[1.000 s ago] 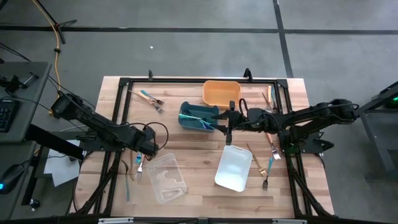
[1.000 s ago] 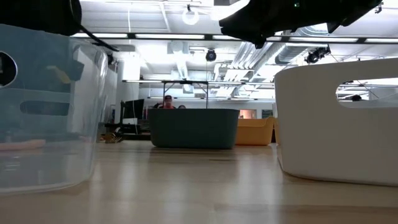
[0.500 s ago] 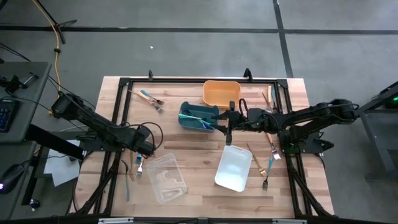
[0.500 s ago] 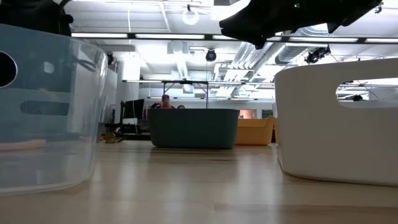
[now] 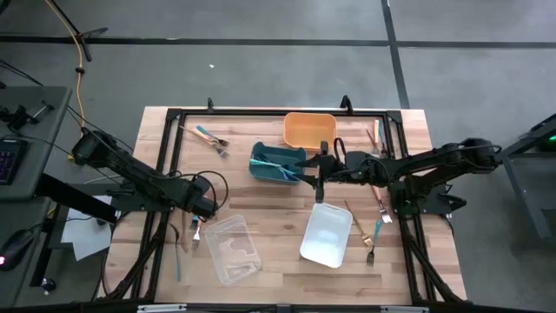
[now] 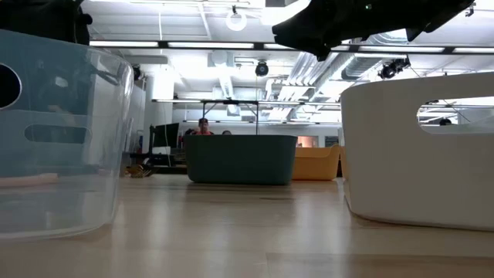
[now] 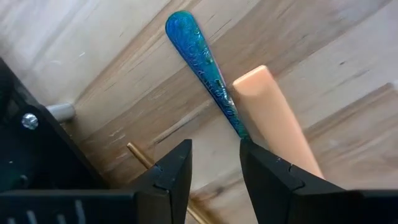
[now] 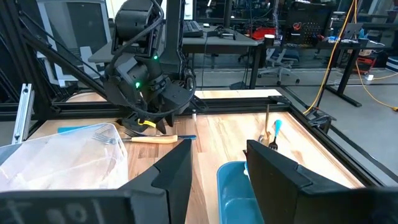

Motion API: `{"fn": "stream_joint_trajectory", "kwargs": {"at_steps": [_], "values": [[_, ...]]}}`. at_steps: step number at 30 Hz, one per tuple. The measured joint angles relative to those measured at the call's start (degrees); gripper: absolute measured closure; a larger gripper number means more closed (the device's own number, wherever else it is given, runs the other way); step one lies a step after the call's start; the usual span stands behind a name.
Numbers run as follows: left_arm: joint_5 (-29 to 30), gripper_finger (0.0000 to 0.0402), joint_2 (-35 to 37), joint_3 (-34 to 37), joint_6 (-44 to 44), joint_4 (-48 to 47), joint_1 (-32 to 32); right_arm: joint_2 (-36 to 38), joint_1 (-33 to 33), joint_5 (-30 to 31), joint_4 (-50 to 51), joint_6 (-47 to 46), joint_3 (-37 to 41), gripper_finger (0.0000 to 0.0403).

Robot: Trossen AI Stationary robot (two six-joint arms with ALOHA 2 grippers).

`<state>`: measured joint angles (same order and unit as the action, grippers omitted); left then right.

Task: Sort silverware by color (type)
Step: Put the blue fork into the blue bin

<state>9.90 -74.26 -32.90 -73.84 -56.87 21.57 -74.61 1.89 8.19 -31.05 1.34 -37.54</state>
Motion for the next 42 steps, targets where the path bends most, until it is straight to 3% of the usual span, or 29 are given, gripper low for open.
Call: {"fn": "stream_joint_trajectory", "kwargs": {"at_steps": [21, 31, 42], "values": [[2.74, 0.0273, -0.04, -1.65, -1.62, -0.26, 0.02, 0.0, 0.0, 0.0, 0.0, 0.0, 0.0, 0.0256], [3.27, 0.0273, -6.13, -1.78, -1.56, -0.28, 0.02, 0.0, 0.0, -0.02, 0.24, -0.02, 0.0, 0.0256], [3.05, 0.0273, -6.47, -3.99, -0.48, 1.25, 0.05, 0.0, -0.02, 0.0, 0.35, 0.0, 0.0, 0.0256]]}}
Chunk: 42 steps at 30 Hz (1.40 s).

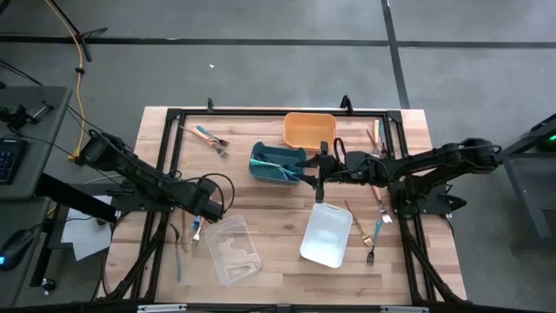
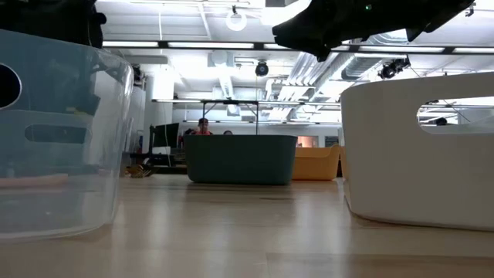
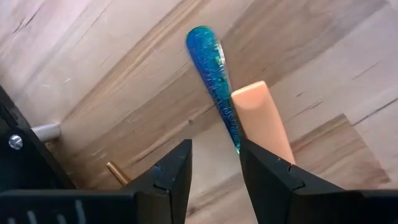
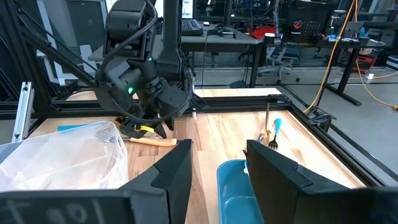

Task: Sort silverware by color (type)
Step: Put the blue fork into the blue bin

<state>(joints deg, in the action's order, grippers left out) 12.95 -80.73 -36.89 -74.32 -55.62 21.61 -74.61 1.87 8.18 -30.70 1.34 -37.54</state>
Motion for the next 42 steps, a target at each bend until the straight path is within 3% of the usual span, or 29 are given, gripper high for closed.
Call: {"fn": "stream_joint_trajectory", "kwargs": {"at_steps": [26, 31, 38, 42], "values": [[0.03, 0.0273, 0.0, -0.32, -0.63, 4.0, 2.46, 0.0, 0.0, -0.01, 0.04, -0.02, 0.0, 0.0256], [-3.05, 0.0273, 0.12, 2.27, -2.29, 5.2, 2.46, 0.0, 0.0, 0.0, 0.04, -0.02, 0.0, 0.0256], [-2.92, 0.0273, 0.15, 3.38, -1.99, 6.86, 2.55, 0.0, 0.02, -0.01, 0.04, -0.02, 0.0, 0.0256], [-3.38, 0.0294, 0.11, 3.42, -1.55, 7.21, 2.53, 0.0, 0.0, -0.02, 0.04, -0.02, 0.0, 0.0256]]}}
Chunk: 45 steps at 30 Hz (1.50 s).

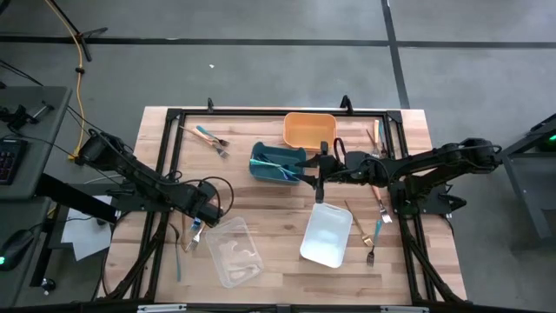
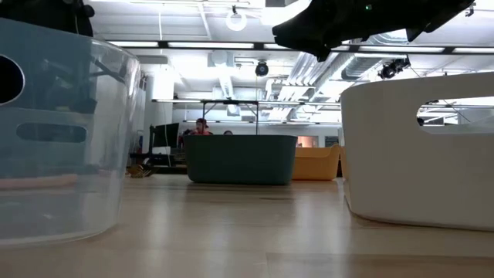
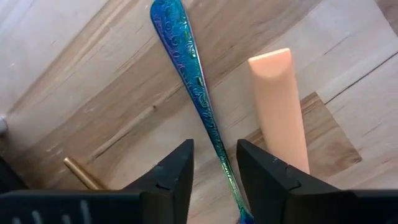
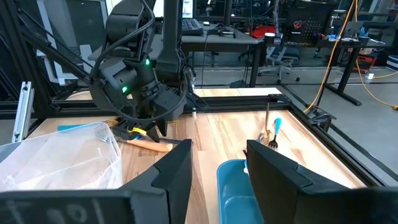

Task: Sort silverware by color (type)
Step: Put the blue fork into the blue bin

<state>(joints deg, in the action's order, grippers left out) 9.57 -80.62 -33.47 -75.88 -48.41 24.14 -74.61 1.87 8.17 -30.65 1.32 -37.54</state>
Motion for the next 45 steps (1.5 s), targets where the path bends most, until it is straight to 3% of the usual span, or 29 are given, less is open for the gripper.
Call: {"fn": "stream_joint_trajectory", "kwargs": {"at_steps": [6, 16, 24, 30, 34, 37, 39, 41, 45], "values": [[-0.03, 0.0388, -0.02, 0.02, 1.25, 0.6, 0.02, 0.0, 0.01, 0.0, 0.0, -0.44, 0.0, 0.0256], [3.27, 0.0396, 0.91, -0.11, 2.31, -1.7, 0.02, 0.0, 0.02, -0.01, 0.0, -0.17, 0.0, 0.0256], [13.59, 0.0399, 6.47, -6.6, 3.32, -13.59, -0.24, 0.0, 0.0, 0.02, 0.0, 0.04, 0.0, 0.0256], [28.88, 0.04, 12.23, -13.42, 12.16, -12.94, -0.64, 0.02, 0.01, 0.02, -0.03, 0.0, 0.0, 0.0256], [42.18, 0.04, 16.69, -14.6, 28.16, -0.22, -1.87, 0.02, 0.0, 0.02, -0.02, 0.0, 0.0, 0.0256], [45.02, 0.04, 19.25, -13.01, 46.68, 18.44, -4.27, 0.02, 0.01, 0.02, -0.03, 0.02, 0.0, 0.0256], [41.53, 0.0401, 20.17, -10.21, 59.0, 33.62, -6.62, 0.02, 0.02, 0.02, -0.01, 0.02, 0.0, 0.0256], [34.0, 0.0401, 20.59, -6.33, 68.29, 48.92, -9.62, 0.02, 0.0, 0.02, 0.01, 0.02, 0.0, 0.0256], [17.2, 0.0401, 19.31, 1.87, 76.19, 74.86, -16.37, 0.02, 0.02, 0.02, 0.23, 0.17, 0.0, 0.0256]]}}
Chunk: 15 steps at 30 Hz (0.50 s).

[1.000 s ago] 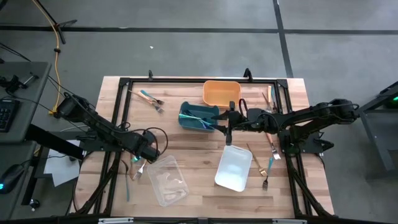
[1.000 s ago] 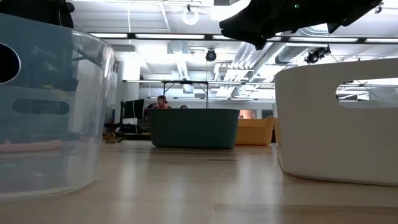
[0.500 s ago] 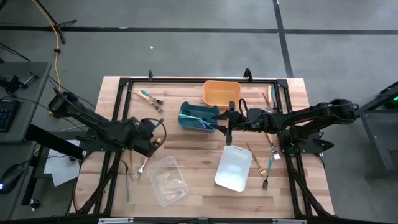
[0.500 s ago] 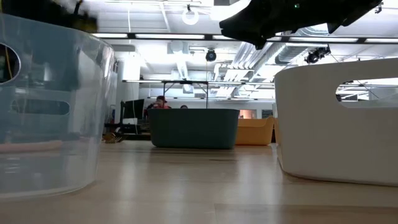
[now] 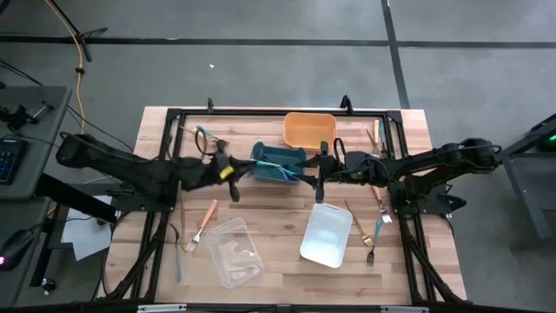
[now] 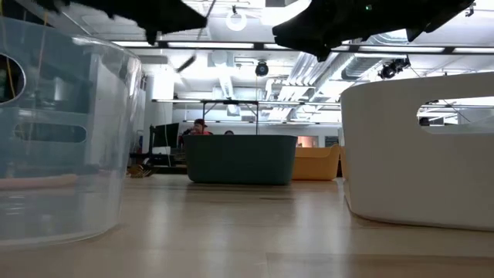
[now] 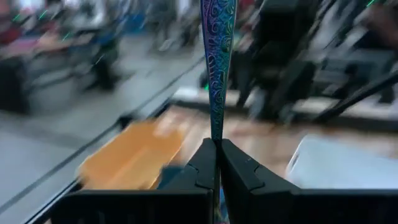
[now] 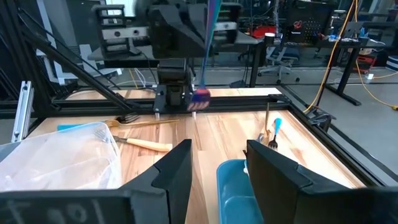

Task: Sort silverware by color (type)
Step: Put the blue fork into the blue bin

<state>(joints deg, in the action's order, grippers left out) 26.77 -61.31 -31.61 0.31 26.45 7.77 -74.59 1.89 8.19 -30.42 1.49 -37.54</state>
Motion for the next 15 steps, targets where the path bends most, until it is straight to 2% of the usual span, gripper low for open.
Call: {"fn": "stream_joint_trajectory", "kwargs": {"at_steps": [3, 5, 10, 15], "values": [[-6.4, 0.0401, -2.01, 4.8, 0.31, 12.43, -4.2, 0.0, -0.02, 0.0, 0.21, 0.04, 0.0, 0.0256], [-9.91, 0.0401, -3.36, 6.23, 0.2, 17.11, -6.2, 0.0, -0.02, 0.0, 0.21, 0.76, 0.0, 0.0256], [-14.57, 0.0401, -5.53, 7.23, -0.54, 18.27, -8.64, 0.0, -0.02, 0.02, -0.57, 2.02, 0.0, 0.0256], [-15.15, 0.0401, -5.6, 7.18, -1.3, 18.49, -9.31, 0.0, -0.02, 0.13, -0.97, 1.99, 0.0, 0.0256]]}}
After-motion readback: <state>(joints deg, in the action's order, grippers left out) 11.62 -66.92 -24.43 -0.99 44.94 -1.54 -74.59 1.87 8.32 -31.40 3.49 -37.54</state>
